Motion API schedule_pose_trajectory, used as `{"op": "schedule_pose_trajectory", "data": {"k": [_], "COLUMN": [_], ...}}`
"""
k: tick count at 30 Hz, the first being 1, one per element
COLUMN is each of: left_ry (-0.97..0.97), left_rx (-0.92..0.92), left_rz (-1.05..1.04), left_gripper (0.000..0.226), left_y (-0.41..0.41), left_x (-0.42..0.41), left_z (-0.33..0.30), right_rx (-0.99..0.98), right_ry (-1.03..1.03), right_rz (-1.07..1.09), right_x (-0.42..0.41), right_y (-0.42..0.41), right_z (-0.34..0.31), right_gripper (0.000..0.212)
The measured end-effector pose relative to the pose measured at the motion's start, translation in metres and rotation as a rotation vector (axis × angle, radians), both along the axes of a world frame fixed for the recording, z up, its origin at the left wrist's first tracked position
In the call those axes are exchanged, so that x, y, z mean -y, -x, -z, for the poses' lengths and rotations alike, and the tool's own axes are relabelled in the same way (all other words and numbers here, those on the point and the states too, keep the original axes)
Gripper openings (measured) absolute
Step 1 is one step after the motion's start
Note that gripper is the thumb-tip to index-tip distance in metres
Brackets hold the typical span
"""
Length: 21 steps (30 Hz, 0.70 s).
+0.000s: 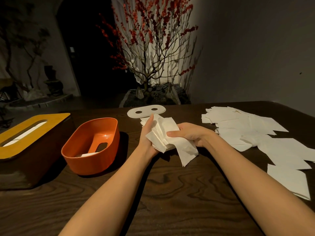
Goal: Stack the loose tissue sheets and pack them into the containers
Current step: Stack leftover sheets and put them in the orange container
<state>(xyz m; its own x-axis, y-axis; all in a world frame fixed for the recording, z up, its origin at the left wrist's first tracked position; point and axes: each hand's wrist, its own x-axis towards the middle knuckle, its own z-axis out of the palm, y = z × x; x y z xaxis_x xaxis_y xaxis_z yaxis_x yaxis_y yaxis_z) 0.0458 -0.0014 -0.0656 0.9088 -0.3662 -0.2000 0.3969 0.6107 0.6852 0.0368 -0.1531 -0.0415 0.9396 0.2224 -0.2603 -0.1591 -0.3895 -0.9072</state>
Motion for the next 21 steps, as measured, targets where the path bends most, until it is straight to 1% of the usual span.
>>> {"op": "schedule_pose_trajectory", "data": {"k": [3,6,9,10,13,17,21], "left_ry": [0.034,0.049,0.079,0.088,0.073,0.078,0.074], "left_rx": [-0.015,-0.036,-0.05,-0.055,-0.083,-0.103,-0.091], "left_rz": [-0.043,-0.099,-0.104,-0.102,-0.122,-0.122,-0.116], "left_gripper": [0.043,0.03,0.03,0.03,0.028,0.028,0.032], "left_y": [-0.002,-0.003,-0.001,-0.001,-0.001,-0.002,-0.002], "left_x": [-0.002,0.0,0.0,-0.001,-0.003,-0.004,-0.004], "left_z": [0.002,0.002,0.0,-0.001,-0.002,-0.001,-0.002], "right_rx": [-0.008,-0.019,0.014,0.041,0.173,0.36,0.459], "right_ry": [-0.004,0.048,0.123,0.134,0.16,0.206,0.168], "right_rz": [0.003,0.01,0.054,0.078,0.156,0.213,0.307], "right_x": [-0.001,-0.002,-0.001,0.0,0.002,0.006,0.015], "right_y": [0.0,-0.001,0.001,0.0,-0.004,-0.007,-0.006], "right_z": [0.0,-0.001,-0.002,-0.002,0.001,0.003,0.004], "right_gripper": [0.038,0.038,0.023,0.022,0.028,0.02,0.018]}}
